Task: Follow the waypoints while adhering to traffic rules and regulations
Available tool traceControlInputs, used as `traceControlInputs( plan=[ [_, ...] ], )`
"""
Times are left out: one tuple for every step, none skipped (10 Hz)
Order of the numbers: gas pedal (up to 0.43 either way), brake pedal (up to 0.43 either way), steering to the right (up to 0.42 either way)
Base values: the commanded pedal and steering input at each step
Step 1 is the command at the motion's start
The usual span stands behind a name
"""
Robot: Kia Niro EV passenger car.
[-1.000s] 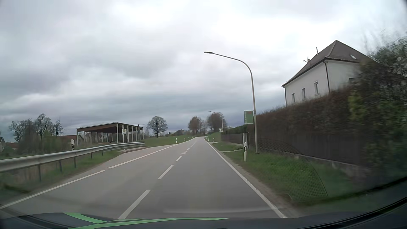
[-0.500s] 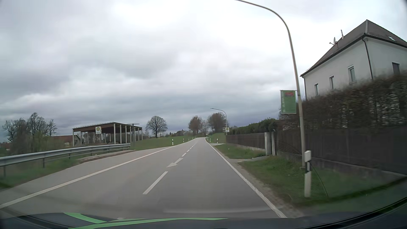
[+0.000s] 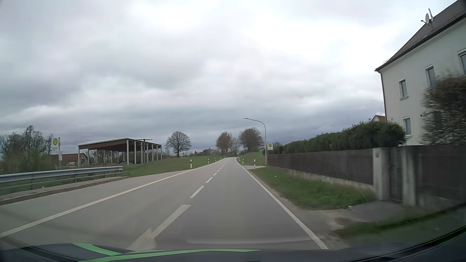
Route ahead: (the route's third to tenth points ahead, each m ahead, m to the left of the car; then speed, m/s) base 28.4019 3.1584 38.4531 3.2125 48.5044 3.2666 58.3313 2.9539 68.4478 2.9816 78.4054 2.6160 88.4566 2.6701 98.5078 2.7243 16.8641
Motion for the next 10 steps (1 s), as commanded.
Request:
traceControlInputs(
  plan=[
    [0.169,0.000,-0.003],
    [0.169,0.000,-0.003],
    [0.169,0.000,-0.001],
    [0.169,0.000,-0.001],
    [0.169,0.000,-0.001],
    [0.169,0.000,-0.001],
    [0.169,0.000,-0.001],
    [0.169,0.000,-0.001],
    [0.169,0.000,-0.001],
    [0.169,0.000,-0.001]
  ],
)
